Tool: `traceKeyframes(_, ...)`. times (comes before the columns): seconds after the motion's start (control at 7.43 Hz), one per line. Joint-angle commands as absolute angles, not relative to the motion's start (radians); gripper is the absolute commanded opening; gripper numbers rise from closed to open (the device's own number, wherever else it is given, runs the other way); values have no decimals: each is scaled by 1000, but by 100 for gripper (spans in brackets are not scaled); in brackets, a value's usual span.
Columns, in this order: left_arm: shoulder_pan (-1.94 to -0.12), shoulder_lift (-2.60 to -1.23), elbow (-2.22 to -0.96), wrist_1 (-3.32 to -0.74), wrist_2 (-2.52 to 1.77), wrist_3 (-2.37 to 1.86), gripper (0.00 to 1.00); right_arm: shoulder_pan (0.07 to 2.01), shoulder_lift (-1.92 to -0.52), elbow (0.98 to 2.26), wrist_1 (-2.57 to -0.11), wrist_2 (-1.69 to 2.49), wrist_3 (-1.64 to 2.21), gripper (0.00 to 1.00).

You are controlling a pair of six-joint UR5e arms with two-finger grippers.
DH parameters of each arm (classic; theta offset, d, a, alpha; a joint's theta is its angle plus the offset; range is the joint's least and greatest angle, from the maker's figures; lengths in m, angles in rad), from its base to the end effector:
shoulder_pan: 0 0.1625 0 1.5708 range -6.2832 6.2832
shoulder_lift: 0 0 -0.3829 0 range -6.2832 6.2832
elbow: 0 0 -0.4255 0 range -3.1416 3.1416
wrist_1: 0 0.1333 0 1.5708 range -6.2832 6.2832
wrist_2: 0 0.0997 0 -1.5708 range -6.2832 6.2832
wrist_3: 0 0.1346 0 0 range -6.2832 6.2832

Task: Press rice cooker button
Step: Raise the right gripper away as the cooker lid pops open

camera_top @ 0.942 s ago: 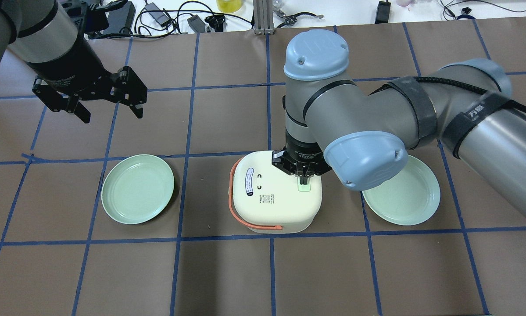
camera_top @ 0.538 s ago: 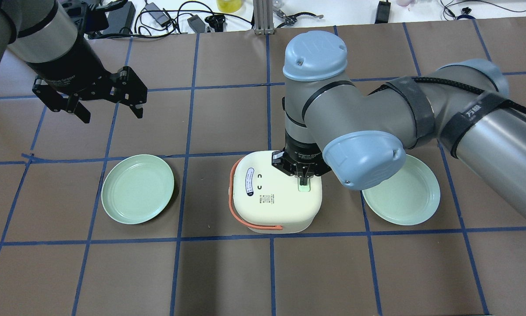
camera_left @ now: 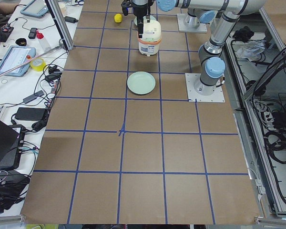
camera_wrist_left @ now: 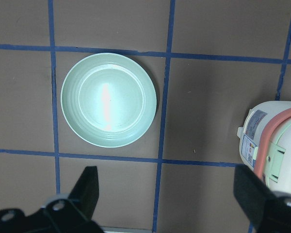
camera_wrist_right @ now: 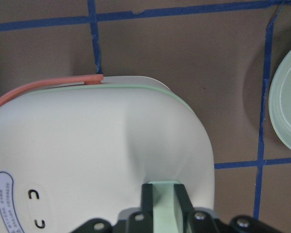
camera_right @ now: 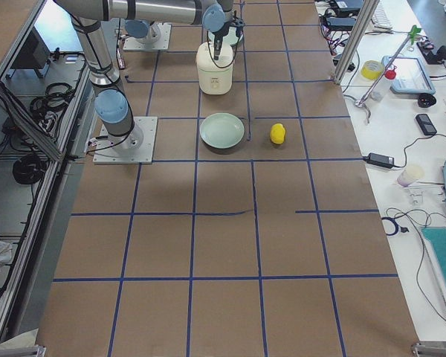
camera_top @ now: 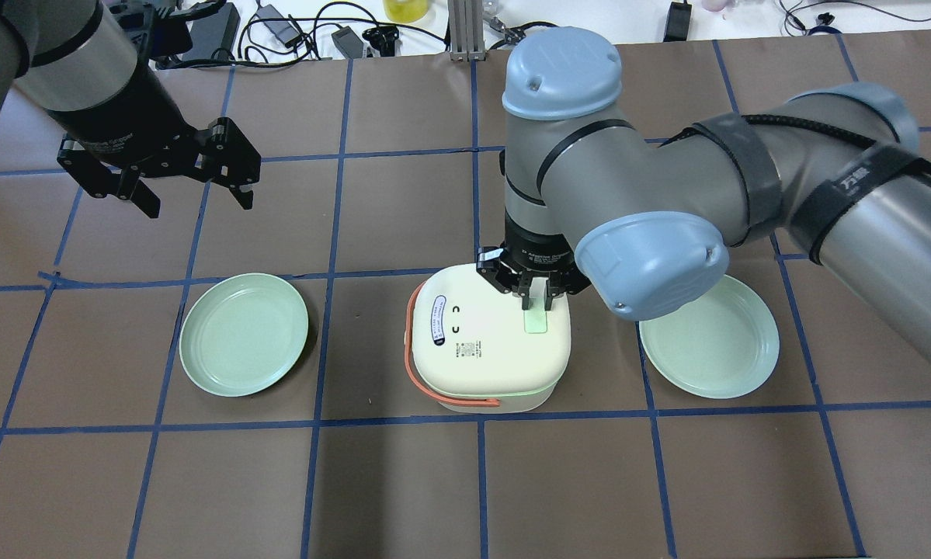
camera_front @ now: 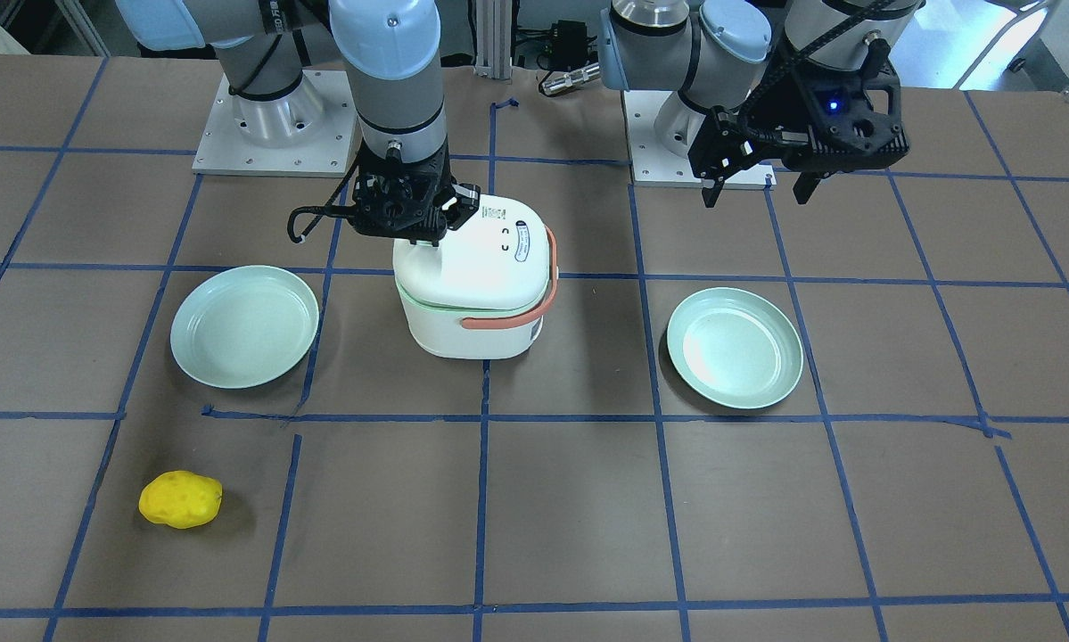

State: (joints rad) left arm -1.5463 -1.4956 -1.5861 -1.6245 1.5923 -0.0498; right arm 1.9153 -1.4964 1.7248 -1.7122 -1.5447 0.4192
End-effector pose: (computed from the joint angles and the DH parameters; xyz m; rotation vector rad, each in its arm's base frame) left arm -0.1182 -0.4995 0.4358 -0.1160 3.1180 -0.0101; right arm 0.3080 -0.4532 0.3053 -0.1187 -3.1279 -0.1417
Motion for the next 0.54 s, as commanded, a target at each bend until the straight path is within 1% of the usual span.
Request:
traceKeyframes(0.0, -1546, -1496, -1586, -1624, 1592, -49, 100, 1884, -1502, 1626, -1649, -1609, 404, 100)
traceKeyframes(0.13, -1546, -1496, -1586, -1624, 1592, -49, 100, 1846, -1503, 1597, -1655, -1615, 353, 100)
traceKeyframes(0.4, -1546, -1496, -1586, -1624, 1592, -49, 100, 1700, -1503, 1517, -1649, -1606, 107, 100)
